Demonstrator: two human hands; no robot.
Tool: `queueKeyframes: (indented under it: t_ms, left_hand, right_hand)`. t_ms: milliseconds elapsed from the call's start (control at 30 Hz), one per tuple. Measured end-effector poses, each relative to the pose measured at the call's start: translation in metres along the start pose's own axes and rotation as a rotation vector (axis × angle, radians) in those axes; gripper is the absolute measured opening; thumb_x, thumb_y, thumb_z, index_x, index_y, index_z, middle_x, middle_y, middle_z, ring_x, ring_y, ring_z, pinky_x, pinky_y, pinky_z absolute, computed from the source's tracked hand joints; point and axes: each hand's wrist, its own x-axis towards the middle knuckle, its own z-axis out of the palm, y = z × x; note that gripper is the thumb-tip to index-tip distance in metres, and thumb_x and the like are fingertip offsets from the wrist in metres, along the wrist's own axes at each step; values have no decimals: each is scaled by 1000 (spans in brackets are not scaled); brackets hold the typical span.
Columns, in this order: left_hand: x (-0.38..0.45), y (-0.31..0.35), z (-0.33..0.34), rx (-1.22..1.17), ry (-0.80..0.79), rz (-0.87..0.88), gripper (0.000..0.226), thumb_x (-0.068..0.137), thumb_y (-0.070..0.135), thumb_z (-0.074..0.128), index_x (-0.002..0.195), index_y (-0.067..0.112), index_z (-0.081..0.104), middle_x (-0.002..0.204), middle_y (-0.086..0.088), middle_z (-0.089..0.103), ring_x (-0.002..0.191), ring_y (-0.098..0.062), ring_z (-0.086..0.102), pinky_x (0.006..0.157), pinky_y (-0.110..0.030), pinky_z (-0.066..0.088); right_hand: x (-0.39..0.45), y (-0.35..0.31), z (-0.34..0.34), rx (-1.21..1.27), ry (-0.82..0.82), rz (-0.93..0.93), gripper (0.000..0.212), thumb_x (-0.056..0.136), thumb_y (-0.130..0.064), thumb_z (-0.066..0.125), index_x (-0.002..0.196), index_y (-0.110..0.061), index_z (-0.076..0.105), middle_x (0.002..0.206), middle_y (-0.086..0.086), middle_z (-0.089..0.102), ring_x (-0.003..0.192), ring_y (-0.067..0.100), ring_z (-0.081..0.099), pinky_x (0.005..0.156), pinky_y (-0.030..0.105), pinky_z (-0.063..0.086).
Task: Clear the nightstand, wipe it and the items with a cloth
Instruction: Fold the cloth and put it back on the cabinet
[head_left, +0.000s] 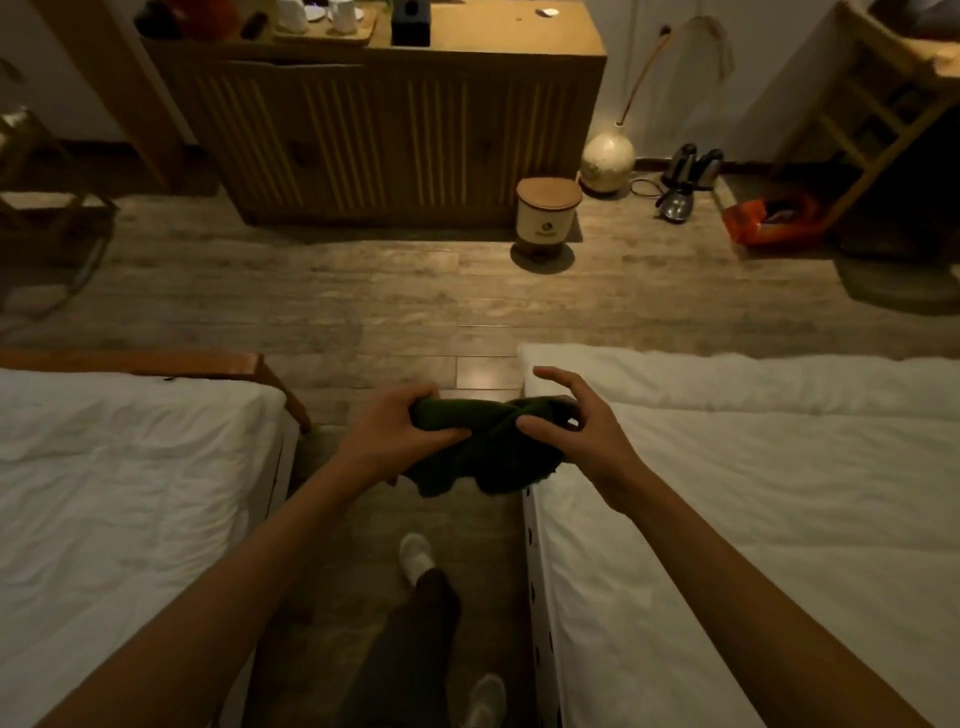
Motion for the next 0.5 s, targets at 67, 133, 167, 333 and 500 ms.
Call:
queueKeyframes:
  t_ms: [67,133,167,333,500]
  left_hand:
    - [42,-11,-10,18,43,17,26,80,20,82,81,0,65,70,-17,64,66,-31,63,62,-46,52]
    - [89,-28,-22,27,54,36,27,79,24,82,77,3,66,67,-14,63,63,-28,62,63,-48,52]
    - [110,-35,-27,29,47,52,27,79,26,82,76,5,66,66,-11,63,62,-26,61,63,-48,53]
    - [229,-63,-64,84,-11,110,26,77,27,84,72,10,65,62,-3,61,57,-16,59,61,-45,56]
    - [337,-81,-113,117,-48,125,23,82,35,78,79,16,66,69,0,64,63,-14,61,65,-33,55]
  right_hand:
    - [47,-5,-1,-121,6,-27,69,66,-61,85,127,-57,53,109,-8,69,98,5,68,78,19,59]
    - [99,-10,0,-211,2,-56,67,66,-63,85,125,-53,56,98,-9,70,87,3,71,68,18,58]
    - [122,-12,1,-257,-18,-76,63,67,-62,84,123,-50,60,95,-11,70,83,2,72,64,17,57]
    - [250,-29,4,-461,-180,-86,20,84,-44,76,102,-38,73,91,-13,73,83,0,67,71,15,51]
    - [363,-46,-8,-540,-177,-113,9,97,-26,61,104,-27,66,90,-13,65,85,-1,62,71,11,45]
